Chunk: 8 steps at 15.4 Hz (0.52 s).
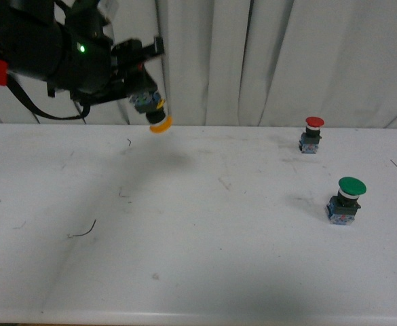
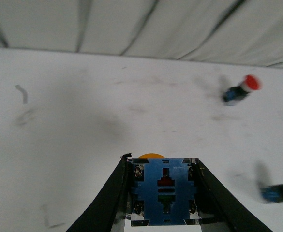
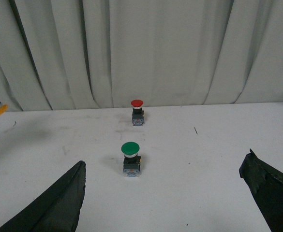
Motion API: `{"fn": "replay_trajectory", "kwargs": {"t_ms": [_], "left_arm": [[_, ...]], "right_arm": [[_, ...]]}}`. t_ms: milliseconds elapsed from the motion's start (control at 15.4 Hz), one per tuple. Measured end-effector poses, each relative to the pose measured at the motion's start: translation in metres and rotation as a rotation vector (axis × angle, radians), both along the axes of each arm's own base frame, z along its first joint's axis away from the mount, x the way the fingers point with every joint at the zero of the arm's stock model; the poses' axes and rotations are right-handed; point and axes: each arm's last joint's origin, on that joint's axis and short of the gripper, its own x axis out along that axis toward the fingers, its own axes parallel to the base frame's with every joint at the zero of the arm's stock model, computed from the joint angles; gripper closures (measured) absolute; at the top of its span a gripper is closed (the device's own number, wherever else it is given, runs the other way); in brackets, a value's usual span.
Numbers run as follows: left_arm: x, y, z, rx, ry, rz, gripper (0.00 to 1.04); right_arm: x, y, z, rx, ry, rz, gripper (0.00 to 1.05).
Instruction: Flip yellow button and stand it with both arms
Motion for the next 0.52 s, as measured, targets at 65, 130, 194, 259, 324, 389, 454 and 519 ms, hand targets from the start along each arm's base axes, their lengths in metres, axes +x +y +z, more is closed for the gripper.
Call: {"fn": "replay_trajectory", "kwargs": {"t_ms": [65, 130, 194, 259, 324, 389, 454, 519], "left_arm": [[-0.019, -0.007, 0.011, -0.070, -0.044, -0.066, 0.72], [-0.039, -0.017, 0.012, -0.142, -0.060, -0.139, 0.72], [-0.050, -0.024, 0.005, -0.181, -0.051, -0.182, 0.72], [-0.058, -0.030, -0.003, -0.216, -0.048, -0.215, 0.72], [-0.067, -0.036, -0.009, -0.274, -0.057, -0.262, 0.72], [-0.072, -0.040, -0.011, -0.321, -0.071, -0.296, 0.72], [-0.076, -0.044, -0.010, -0.378, -0.103, -0.323, 0.72], [-0.076, -0.046, -0.007, -0.419, -0.136, -0.337, 0.72]], "right_arm": [[0.000, 0.000, 0.000, 0.000, 0.000, 0.000, 0.06], [0.000, 0.000, 0.000, 0.000, 0.000, 0.000, 0.06], [0.000, 0.000, 0.000, 0.000, 0.000, 0.000, 0.06], [0.000, 0.000, 0.000, 0.000, 0.000, 0.000, 0.06], [0.000, 0.000, 0.000, 0.000, 0.000, 0.000, 0.06], [0.000, 0.000, 0.000, 0.000, 0.000, 0.000, 0.06], [0.000, 0.000, 0.000, 0.000, 0.000, 0.000, 0.06], [0.000, 0.000, 0.000, 0.000, 0.000, 0.000, 0.06]]}}
